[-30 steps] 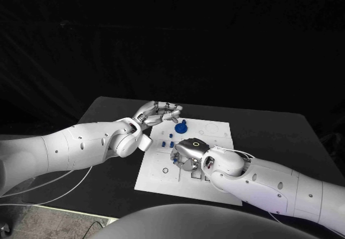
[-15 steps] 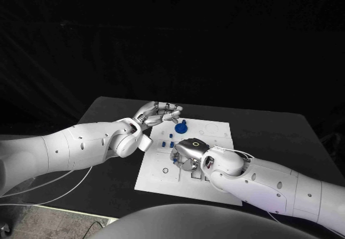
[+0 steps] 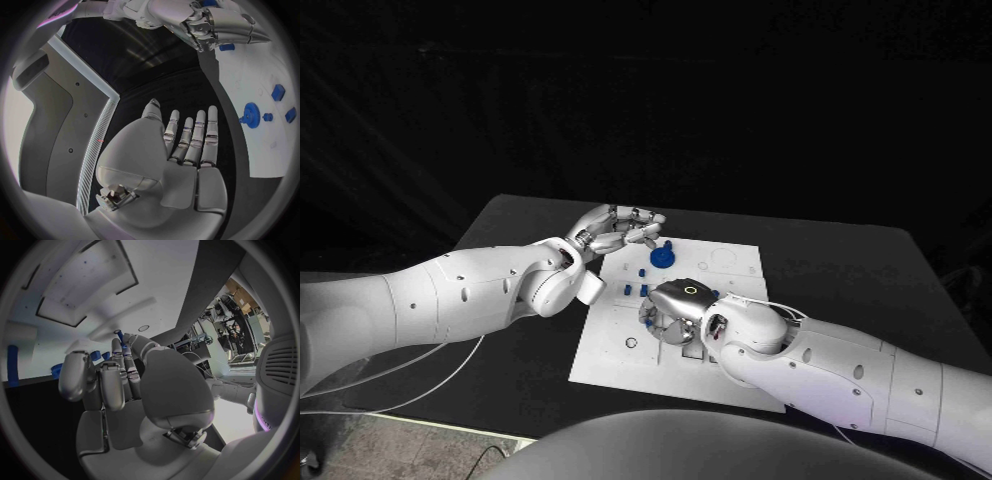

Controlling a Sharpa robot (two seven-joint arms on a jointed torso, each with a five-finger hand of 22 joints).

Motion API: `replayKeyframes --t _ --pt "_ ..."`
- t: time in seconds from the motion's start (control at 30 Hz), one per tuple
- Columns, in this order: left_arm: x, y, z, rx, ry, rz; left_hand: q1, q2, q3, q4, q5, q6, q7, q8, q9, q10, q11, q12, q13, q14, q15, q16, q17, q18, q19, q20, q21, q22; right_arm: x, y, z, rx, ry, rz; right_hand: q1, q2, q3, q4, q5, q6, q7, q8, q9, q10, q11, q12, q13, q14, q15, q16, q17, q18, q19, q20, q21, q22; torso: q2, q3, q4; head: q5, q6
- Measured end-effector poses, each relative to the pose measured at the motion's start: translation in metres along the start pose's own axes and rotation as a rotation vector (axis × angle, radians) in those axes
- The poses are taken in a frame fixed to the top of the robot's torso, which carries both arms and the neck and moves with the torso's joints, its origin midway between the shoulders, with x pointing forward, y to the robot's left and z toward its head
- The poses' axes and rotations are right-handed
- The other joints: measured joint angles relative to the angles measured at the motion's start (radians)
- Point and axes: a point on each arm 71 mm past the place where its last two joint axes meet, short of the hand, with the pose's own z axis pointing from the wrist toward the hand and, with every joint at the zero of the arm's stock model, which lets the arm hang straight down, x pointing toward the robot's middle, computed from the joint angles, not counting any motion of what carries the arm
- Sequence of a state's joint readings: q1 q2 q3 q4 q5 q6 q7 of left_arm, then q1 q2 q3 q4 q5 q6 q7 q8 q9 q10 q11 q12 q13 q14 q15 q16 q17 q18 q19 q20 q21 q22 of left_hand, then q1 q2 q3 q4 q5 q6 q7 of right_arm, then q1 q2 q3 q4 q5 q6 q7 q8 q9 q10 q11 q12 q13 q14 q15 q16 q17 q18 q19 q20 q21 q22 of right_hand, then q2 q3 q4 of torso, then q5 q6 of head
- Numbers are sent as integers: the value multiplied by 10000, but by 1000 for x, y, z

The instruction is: Assemble the parts on the task board

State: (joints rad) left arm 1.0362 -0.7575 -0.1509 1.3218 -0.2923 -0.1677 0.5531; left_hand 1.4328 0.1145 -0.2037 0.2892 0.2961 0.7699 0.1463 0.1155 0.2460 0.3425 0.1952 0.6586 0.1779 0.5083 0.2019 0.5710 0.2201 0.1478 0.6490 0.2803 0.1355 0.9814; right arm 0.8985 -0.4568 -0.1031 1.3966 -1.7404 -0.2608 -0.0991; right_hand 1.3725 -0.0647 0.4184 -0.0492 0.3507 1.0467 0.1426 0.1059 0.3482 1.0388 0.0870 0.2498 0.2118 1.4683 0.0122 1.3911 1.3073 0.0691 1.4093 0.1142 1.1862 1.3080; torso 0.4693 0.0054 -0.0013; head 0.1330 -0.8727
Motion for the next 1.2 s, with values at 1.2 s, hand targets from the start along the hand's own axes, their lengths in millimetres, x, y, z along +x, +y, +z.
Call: replayKeyframes --t 1.2 --pt "2 2 0 -78 81 -54 39 39 0 0 37 -36 36 0 -7 1 -1 0 -13 0 0 0 -7 -1 0 0 0 0 3 -4 -1 124 72 -355 42 -41 88 -88 -1 -45 35 -71 -32 -73 73 -61 -48 0 0 -56 5 -1 -77 5 -150 -5 0 -1 4 -44 0"
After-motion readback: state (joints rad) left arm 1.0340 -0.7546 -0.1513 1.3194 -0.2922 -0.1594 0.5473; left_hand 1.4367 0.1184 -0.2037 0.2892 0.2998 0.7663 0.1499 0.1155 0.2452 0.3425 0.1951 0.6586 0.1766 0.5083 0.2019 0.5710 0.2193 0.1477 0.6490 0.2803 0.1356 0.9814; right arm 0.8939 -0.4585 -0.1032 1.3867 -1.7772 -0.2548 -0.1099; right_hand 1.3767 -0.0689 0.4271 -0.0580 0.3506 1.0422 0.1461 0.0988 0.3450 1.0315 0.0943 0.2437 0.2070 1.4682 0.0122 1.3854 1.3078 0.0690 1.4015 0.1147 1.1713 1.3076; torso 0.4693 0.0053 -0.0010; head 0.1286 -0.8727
